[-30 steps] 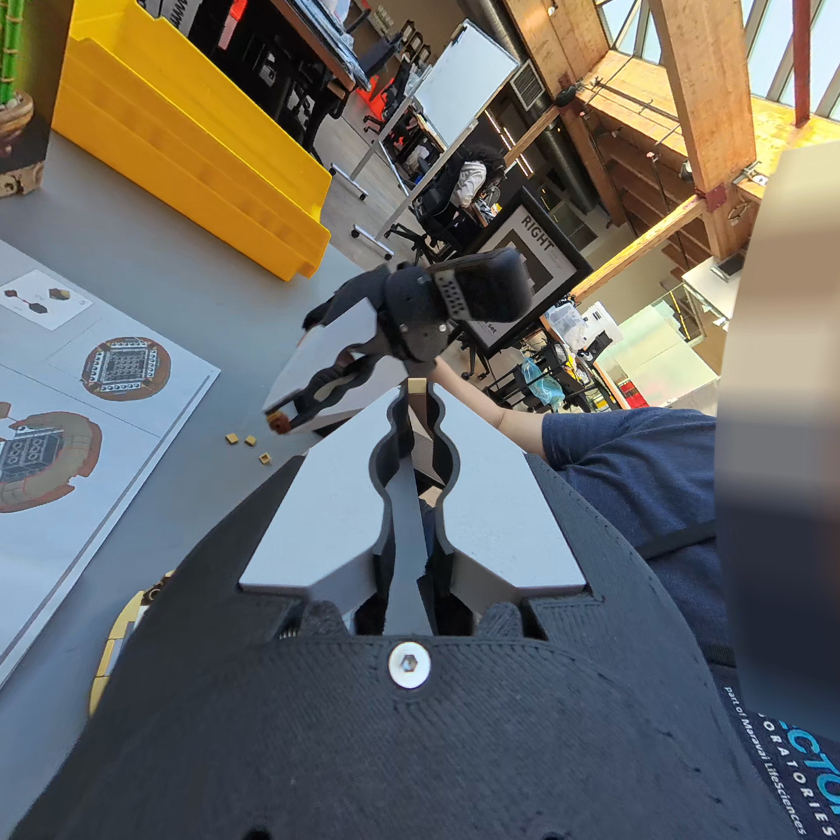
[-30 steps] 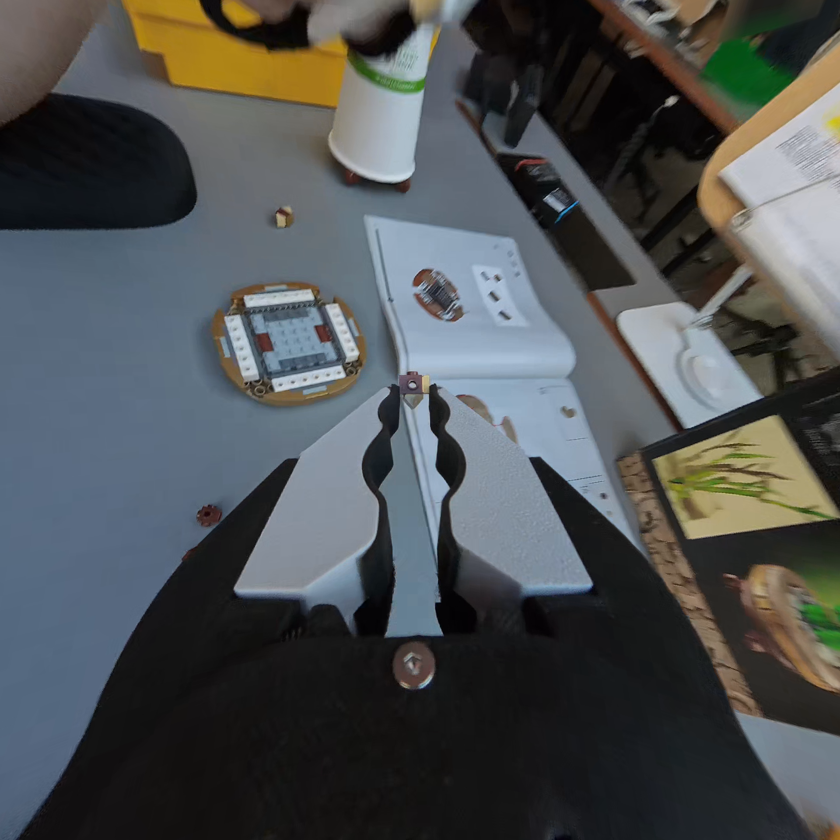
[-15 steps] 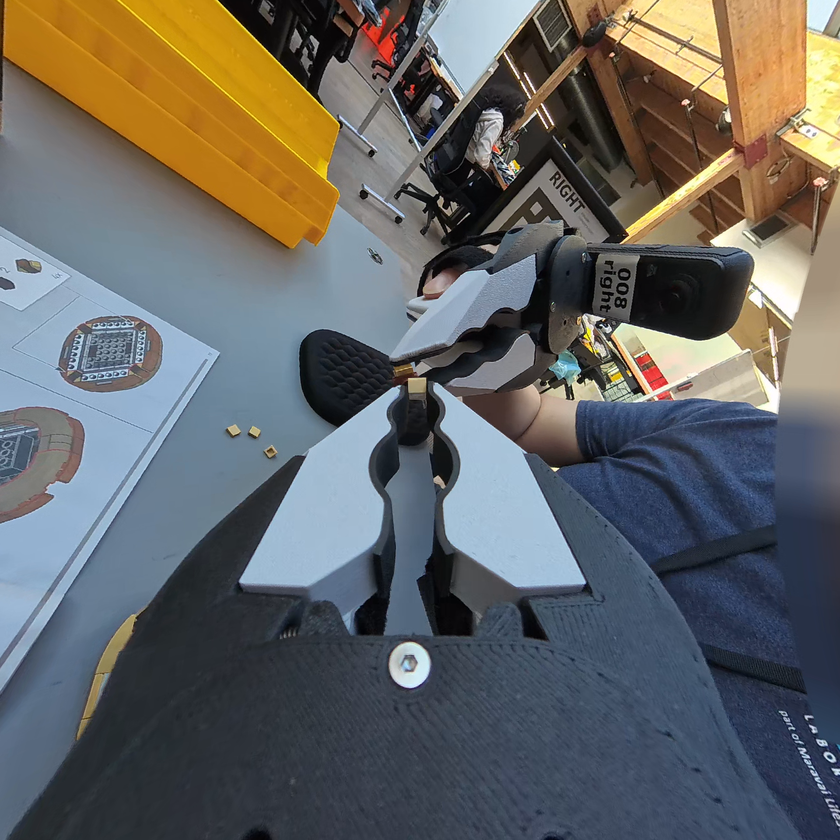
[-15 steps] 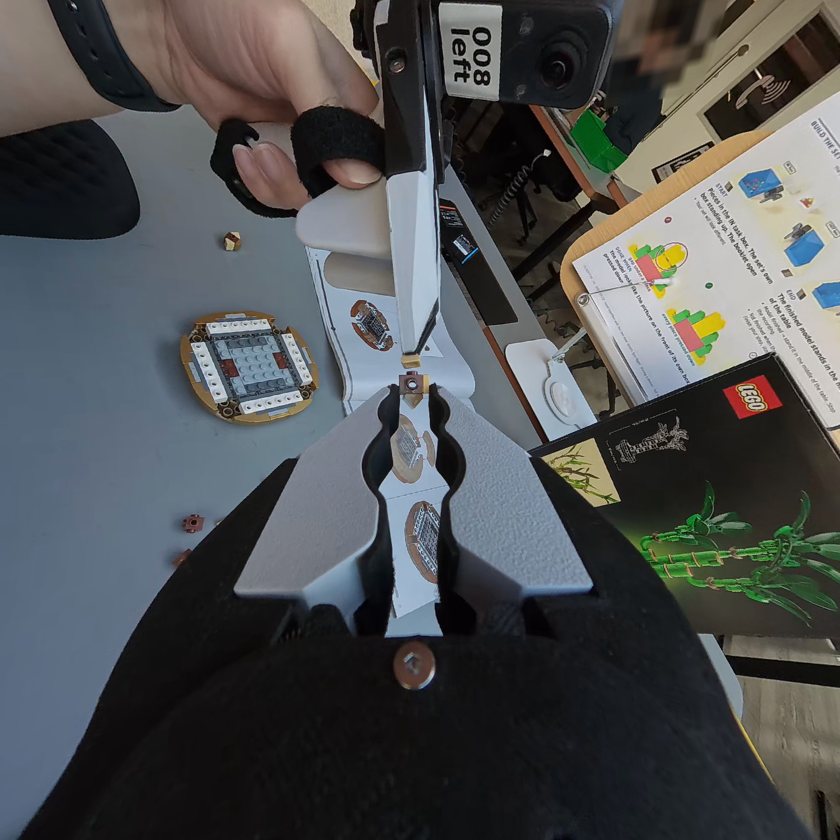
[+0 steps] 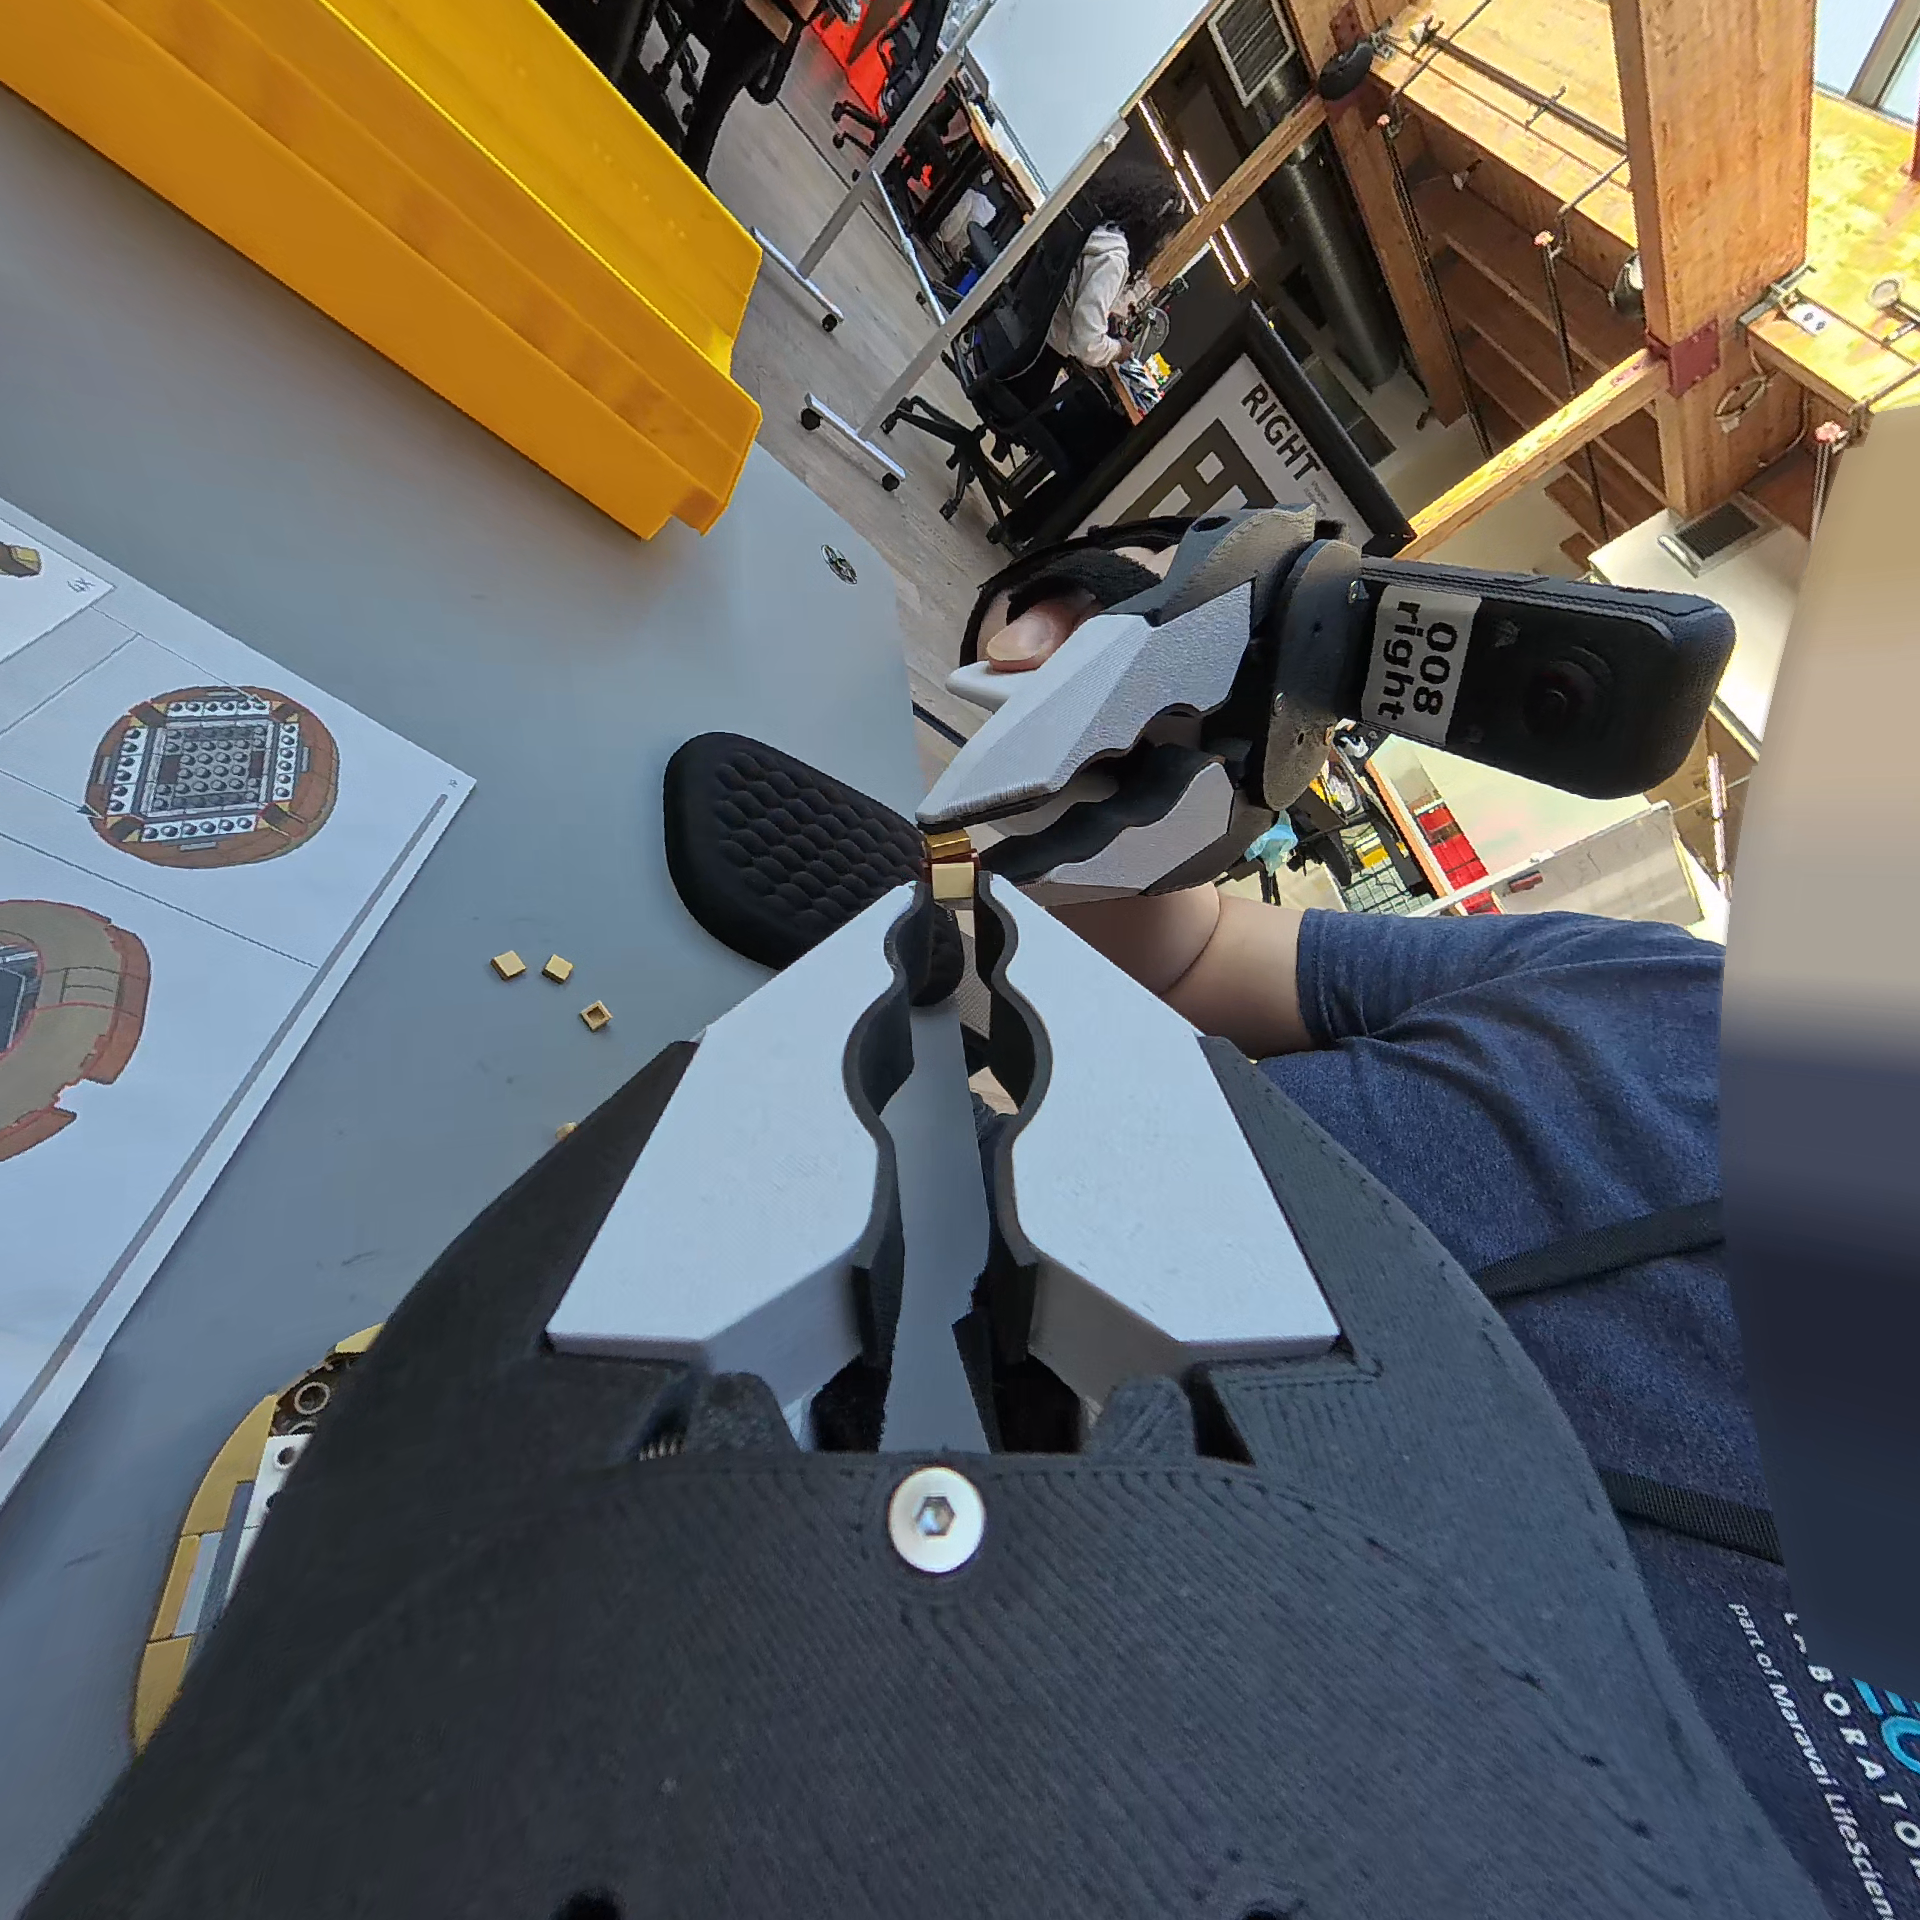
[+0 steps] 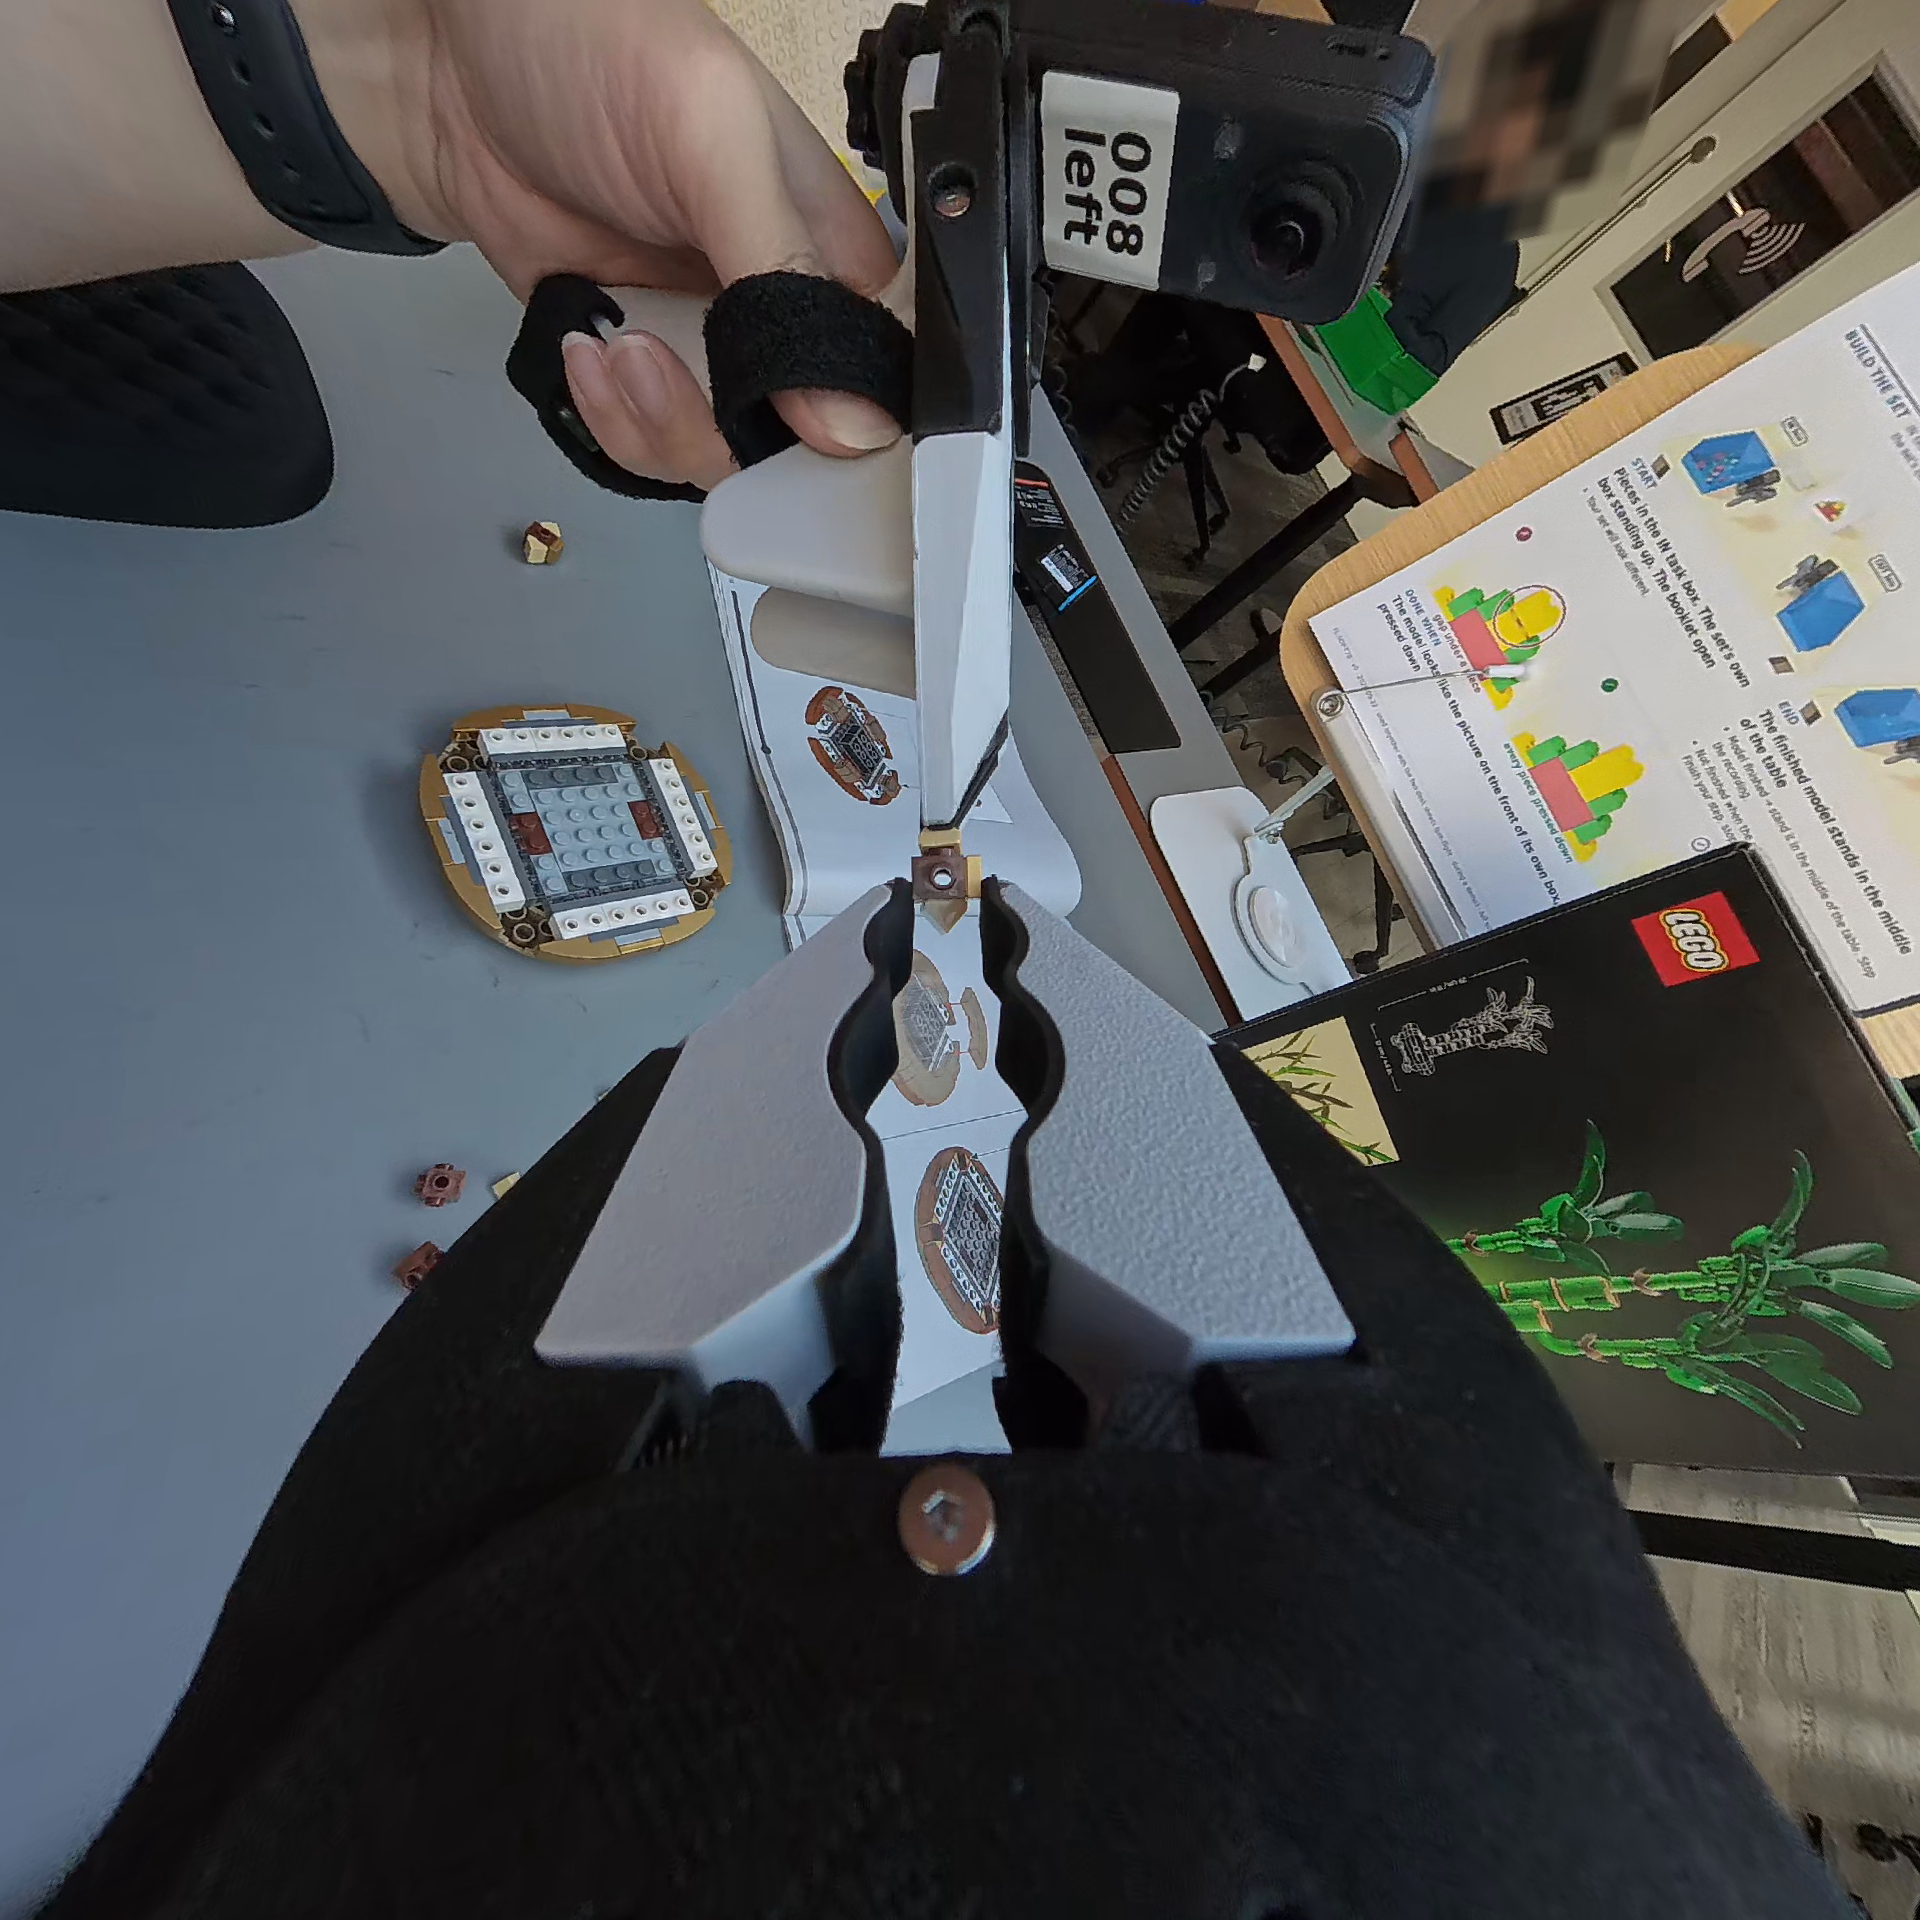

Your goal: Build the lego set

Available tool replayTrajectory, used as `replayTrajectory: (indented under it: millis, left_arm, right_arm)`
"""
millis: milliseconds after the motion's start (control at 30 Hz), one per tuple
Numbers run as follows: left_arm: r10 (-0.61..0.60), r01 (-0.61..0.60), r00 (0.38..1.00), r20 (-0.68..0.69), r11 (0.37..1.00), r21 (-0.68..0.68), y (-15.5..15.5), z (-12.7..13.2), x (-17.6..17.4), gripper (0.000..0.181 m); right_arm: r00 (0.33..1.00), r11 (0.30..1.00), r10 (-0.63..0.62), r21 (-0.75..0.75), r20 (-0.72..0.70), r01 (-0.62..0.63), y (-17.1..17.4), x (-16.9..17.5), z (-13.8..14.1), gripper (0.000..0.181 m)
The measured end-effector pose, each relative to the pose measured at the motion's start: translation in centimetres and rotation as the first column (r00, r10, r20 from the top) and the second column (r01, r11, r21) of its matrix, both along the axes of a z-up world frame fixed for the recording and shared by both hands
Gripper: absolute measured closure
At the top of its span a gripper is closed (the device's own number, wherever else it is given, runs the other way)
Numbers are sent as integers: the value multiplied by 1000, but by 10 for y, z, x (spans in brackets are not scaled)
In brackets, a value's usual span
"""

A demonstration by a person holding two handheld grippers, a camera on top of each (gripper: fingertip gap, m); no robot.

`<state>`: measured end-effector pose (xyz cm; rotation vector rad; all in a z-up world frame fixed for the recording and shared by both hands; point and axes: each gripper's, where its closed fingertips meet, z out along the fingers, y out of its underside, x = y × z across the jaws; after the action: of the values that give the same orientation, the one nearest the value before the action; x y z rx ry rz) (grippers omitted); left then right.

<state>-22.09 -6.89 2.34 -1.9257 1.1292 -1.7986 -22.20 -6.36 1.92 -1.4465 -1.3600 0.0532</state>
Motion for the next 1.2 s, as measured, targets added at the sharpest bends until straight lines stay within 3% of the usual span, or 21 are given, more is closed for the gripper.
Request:
replayTrajectory:
  millis: [533, 1200]
  left_arm:
    - [-57, 57, 998, -34, 998, -7, -7, -8, -1, 176]
    - [-32, 31, 997, -75, 999, -6, -5, -15, 1, 176]
  right_arm:
    - [980, 999, -18, 33, 199, 12, -6, -1, -7, 169]
    - [960, 994, -82, 94, 267, 59, -3, -1, -13, 170]
